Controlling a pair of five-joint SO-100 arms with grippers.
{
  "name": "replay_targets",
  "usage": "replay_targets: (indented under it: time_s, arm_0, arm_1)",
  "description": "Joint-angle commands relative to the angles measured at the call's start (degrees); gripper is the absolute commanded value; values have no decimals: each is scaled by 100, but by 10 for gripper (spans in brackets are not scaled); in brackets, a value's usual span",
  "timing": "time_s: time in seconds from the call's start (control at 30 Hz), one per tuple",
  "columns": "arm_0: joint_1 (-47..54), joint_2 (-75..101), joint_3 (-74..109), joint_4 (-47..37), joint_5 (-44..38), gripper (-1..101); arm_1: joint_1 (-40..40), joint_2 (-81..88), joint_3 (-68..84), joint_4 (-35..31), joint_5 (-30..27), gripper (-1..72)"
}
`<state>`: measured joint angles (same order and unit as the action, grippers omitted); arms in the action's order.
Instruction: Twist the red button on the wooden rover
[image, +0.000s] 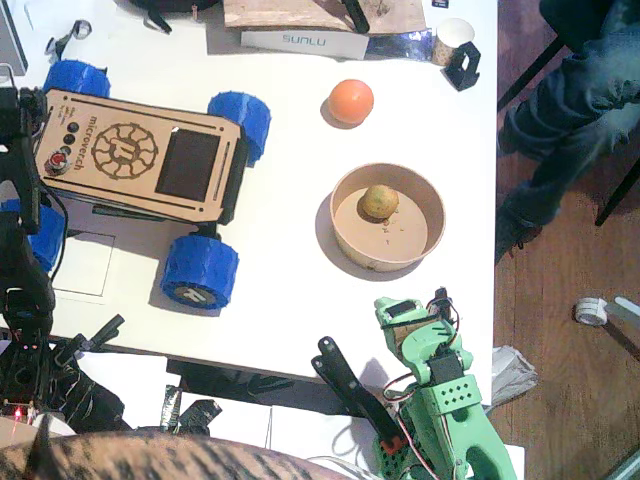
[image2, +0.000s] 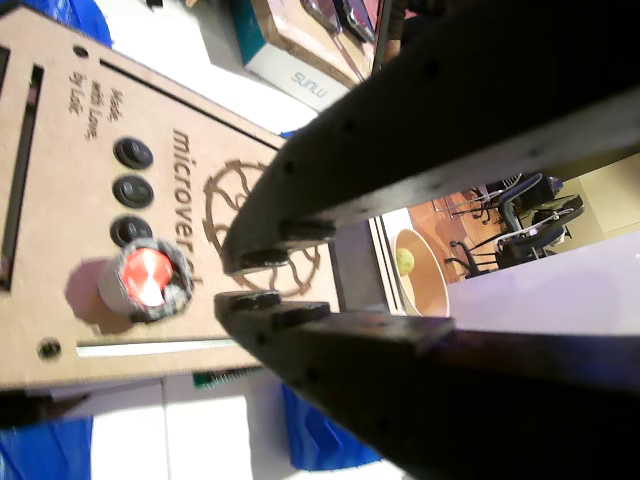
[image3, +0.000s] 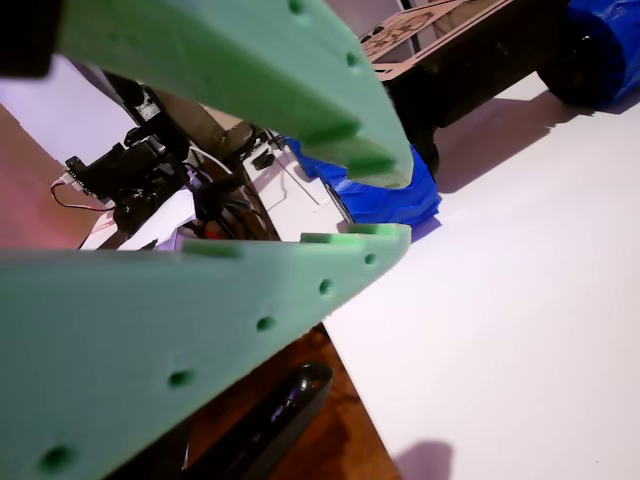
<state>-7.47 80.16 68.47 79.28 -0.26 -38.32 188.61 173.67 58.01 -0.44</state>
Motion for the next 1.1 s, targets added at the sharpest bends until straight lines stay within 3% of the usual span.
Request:
replay_targets:
  time_s: [0.0, 0.2, 0.33, 0.6, 1.07]
  arm_0:
    - [-9, 9, -272, -211, -62, 0]
    - [-9, -26, -272, -325, -62, 8]
    - [35, -88, -272, -325, -62, 113]
    - [79, -439, -272, -123, 0, 175]
    - [79, -817, -264, -185, -9, 195]
  arm_1:
    - [-35, 26, -44, 26, -26, 3]
    - [-35, 26, -44, 26, -26, 3]
    - [-35, 26, -44, 26, -26, 3]
    - [-35, 26, -44, 26, -26, 3]
    - [-35, 26, -44, 26, -26, 3]
